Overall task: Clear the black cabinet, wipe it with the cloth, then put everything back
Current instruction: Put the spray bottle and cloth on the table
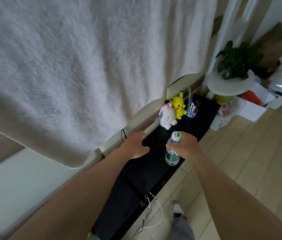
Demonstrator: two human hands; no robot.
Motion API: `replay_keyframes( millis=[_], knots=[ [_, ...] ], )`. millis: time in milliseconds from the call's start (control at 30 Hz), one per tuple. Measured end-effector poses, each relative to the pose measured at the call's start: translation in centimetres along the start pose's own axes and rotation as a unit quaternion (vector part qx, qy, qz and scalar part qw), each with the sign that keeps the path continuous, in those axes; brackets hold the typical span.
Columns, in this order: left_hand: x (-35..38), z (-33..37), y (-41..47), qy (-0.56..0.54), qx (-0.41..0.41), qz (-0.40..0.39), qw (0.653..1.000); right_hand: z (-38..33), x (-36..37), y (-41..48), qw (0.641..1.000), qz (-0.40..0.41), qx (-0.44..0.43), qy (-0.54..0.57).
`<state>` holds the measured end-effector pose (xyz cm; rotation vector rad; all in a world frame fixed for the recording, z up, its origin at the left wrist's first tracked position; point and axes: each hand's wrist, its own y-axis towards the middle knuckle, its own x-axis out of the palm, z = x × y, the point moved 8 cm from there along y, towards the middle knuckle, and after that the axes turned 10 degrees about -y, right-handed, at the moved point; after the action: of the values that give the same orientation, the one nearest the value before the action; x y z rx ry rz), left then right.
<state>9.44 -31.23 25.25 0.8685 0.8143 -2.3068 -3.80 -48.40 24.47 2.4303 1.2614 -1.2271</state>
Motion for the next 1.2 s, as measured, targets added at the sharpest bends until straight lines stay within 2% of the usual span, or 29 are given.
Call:
replay_keyframes(
  millis=[200, 400, 633, 933, 1200],
  knots=[
    [2.3, -1.0, 11.3, -0.017, -0.063, -0.008, 0.998, 4.1, 3.5, 13.0, 0.999, -0.036, 0.005, 0.009],
    [5.2, -3.4, 21.8, -0.067, -0.138, -0.004, 0.988, 7.8, 6.7, 25.3, 0.999, -0.031, 0.013, -0.032],
    [8.9, -8.4, 29.0, -0.091, -0.198, -0.011, 0.976, 11.4, 11.5, 35.2, 0.998, -0.035, 0.009, -0.058],
    [11.7, -11.9, 32.1, -0.084, -0.218, -0.028, 0.972, 14.0, 17.4, 39.7, 0.996, -0.066, 0.024, -0.048],
    [12.7, -12.4, 34.6, -0.086, -0.204, -0.028, 0.975, 15.7, 18.8, 40.9, 0.993, -0.09, 0.028, -0.072]
  ],
)
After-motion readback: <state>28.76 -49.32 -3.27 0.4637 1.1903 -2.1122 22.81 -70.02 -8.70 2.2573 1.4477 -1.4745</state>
